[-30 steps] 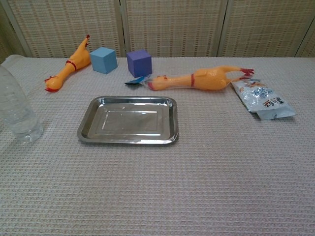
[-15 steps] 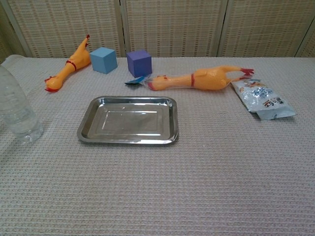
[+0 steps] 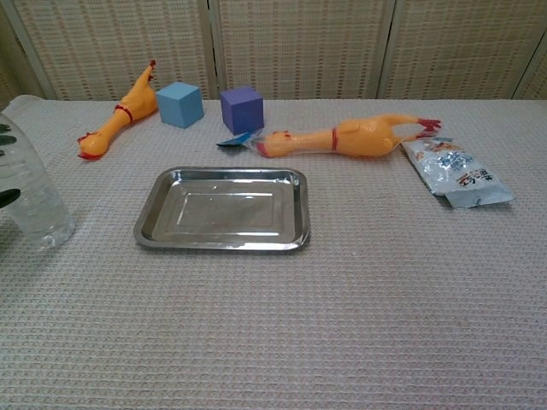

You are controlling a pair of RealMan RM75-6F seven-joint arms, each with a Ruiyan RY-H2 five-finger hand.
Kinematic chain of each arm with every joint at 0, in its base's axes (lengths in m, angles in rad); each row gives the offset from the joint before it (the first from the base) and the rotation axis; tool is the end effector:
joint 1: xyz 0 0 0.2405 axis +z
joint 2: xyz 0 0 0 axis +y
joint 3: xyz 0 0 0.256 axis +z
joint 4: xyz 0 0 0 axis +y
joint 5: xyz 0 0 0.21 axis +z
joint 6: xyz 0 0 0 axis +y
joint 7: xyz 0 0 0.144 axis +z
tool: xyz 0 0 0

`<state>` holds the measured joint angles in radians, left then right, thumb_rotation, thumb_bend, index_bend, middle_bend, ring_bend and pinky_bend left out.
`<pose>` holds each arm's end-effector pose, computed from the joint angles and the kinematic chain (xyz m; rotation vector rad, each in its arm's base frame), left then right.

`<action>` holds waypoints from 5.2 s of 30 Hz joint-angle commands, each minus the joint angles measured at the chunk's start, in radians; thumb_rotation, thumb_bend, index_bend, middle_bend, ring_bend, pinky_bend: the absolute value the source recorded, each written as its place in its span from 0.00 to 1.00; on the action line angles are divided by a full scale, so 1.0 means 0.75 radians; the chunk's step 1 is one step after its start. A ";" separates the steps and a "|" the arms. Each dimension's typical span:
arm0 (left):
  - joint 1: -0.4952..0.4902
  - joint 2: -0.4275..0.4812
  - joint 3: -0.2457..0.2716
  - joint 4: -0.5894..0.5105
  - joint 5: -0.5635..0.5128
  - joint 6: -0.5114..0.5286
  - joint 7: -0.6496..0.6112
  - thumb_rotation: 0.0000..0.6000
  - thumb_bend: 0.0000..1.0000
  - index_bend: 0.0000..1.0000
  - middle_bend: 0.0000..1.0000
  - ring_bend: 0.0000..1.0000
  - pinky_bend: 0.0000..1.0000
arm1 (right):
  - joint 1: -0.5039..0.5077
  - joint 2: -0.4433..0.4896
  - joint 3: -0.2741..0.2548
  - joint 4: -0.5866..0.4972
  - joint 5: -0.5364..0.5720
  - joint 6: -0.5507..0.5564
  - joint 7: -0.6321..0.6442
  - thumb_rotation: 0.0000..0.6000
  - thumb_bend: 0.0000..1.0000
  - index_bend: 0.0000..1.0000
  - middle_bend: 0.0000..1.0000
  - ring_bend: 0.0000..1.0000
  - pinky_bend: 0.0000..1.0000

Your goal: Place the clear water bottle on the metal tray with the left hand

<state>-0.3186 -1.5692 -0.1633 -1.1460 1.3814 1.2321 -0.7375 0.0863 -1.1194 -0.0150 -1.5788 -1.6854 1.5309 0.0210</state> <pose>-0.3138 0.2805 0.0414 -1.0768 -1.5278 -1.4307 -0.2958 -0.1658 0.1483 1.5585 -0.8358 0.9806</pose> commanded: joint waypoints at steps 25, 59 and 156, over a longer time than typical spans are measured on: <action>-0.028 -0.020 -0.029 -0.006 -0.047 -0.046 0.020 1.00 0.66 0.51 0.49 0.36 0.44 | 0.010 0.004 -0.001 -0.013 0.037 -0.053 -0.023 1.00 0.11 0.00 0.00 0.00 0.00; 0.018 0.050 0.015 -0.216 0.189 0.199 -0.048 1.00 0.66 0.48 0.46 0.32 0.40 | 0.016 0.009 -0.013 -0.029 0.046 -0.088 -0.044 1.00 0.11 0.00 0.00 0.00 0.00; -0.444 -0.347 -0.107 0.061 0.024 -0.143 0.375 1.00 0.61 0.42 0.38 0.25 0.15 | 0.038 0.017 -0.021 -0.049 0.110 -0.180 -0.064 1.00 0.11 0.00 0.00 0.00 0.00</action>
<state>-0.6468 -1.8185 -0.2457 -1.1131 1.4037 1.1257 -0.4644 0.1154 -1.1078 -0.0315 -1.6144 -1.6027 1.3938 -0.0291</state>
